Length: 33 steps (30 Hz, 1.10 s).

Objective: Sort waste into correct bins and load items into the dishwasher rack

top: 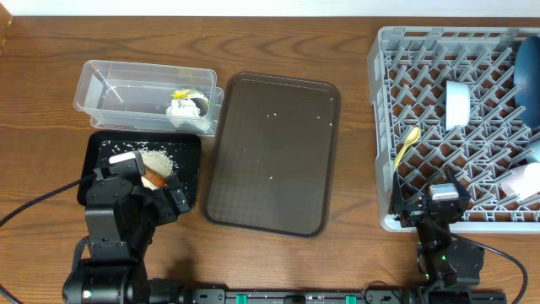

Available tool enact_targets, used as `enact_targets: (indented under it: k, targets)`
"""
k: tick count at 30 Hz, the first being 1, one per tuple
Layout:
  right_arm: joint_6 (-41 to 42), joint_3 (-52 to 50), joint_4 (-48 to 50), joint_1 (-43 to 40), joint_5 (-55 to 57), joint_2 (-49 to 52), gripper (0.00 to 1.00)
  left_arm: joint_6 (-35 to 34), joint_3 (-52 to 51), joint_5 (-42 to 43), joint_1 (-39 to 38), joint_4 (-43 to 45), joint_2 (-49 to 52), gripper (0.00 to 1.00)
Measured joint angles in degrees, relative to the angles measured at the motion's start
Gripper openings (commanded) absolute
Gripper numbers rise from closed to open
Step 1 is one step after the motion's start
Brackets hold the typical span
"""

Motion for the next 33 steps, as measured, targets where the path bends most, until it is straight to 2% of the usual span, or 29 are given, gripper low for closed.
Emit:
enact_targets:
  k: [19,23,33]
  targets:
    - [0.00,0.00,0.00,0.00,0.00,0.00,0.99,0.00,-0.22,0.00,-0.02,-0.81,-0.37,0.99]
    - [0.00,0.00,0.00,0.00,0.00,0.00,0.99,0.02,-4.81,0.00,-0.02,4.52,-4.55,0.99]
    - [-0.02,0.00,0.04,0.00,0.02,0.00,0.99,0.90,-27.67,0.00,0.00,23.50,-22.93,0.99]
